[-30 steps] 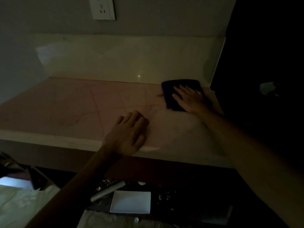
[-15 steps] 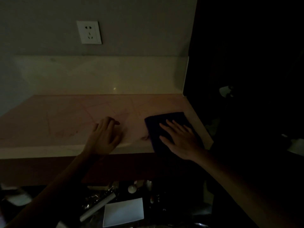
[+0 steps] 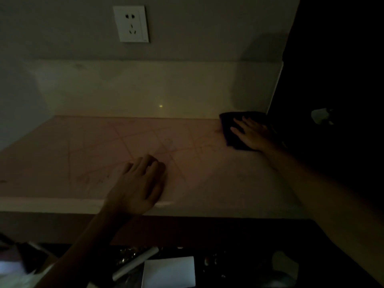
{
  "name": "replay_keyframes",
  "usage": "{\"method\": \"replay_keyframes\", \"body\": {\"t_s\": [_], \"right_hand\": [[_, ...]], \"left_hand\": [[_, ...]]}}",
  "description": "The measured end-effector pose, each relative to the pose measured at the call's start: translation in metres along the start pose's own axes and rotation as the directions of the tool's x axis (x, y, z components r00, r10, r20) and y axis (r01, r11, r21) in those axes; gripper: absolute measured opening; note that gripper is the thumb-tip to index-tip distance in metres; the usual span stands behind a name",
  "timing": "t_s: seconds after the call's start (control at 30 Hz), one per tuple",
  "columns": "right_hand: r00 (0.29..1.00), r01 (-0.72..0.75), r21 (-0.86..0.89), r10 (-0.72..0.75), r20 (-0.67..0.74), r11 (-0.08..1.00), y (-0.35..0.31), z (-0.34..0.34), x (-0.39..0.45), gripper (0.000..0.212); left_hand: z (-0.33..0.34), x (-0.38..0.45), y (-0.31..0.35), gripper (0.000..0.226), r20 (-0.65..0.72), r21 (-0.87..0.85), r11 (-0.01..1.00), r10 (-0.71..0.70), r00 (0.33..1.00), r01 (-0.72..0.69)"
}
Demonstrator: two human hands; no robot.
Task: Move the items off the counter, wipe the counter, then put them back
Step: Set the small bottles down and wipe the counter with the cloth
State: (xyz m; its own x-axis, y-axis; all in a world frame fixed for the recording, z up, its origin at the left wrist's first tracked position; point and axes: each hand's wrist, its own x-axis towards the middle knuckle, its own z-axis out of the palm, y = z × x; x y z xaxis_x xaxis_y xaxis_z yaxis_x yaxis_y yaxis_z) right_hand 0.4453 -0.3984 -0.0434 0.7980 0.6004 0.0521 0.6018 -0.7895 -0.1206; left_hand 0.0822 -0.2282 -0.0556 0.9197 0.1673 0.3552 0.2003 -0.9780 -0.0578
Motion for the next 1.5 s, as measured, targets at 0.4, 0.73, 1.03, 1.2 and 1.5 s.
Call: {"method": "replay_keyframes", "body": {"t_s": [0.4, 0.73, 1.03, 1.2, 1.5], "right_hand": [[0.969, 0.245, 0.075, -0.248, 0.023, 0.967, -0.099, 0.008, -0.226, 0.051], [0.986, 0.154, 0.054, -0.157, 0.051, 0.987, -0.132, 0.012, -0.133, 0.056], [0.994, 0.096, 0.036, -0.098, 0.048, 0.995, -0.152, 0.02, 0.012, 0.059], [0.991, 0.114, 0.016, -0.114, 0.073, 0.993, -0.149, 0.018, -0.037, 0.057], [0.979, 0.202, 0.005, -0.202, 0.031, 0.979, -0.112, 0.008, -0.223, 0.054]], "left_hand": [[-0.007, -0.007, 0.002, 0.041, 0.016, -0.042, 0.999, -0.028, 0.999, 0.028], [-0.011, -0.035, -0.074, 0.047, 0.005, -0.054, 0.998, -0.029, 1.0, 0.029], [-0.008, -0.032, -0.081, 0.042, -0.029, -0.092, 0.995, 0.02, 0.999, -0.022], [-0.007, -0.033, -0.08, 0.045, -0.008, -0.082, 0.997, -0.004, 1.0, 0.003], [-0.008, -0.037, -0.073, 0.048, -0.034, 0.018, 0.999, -0.042, 0.999, 0.043]]}}
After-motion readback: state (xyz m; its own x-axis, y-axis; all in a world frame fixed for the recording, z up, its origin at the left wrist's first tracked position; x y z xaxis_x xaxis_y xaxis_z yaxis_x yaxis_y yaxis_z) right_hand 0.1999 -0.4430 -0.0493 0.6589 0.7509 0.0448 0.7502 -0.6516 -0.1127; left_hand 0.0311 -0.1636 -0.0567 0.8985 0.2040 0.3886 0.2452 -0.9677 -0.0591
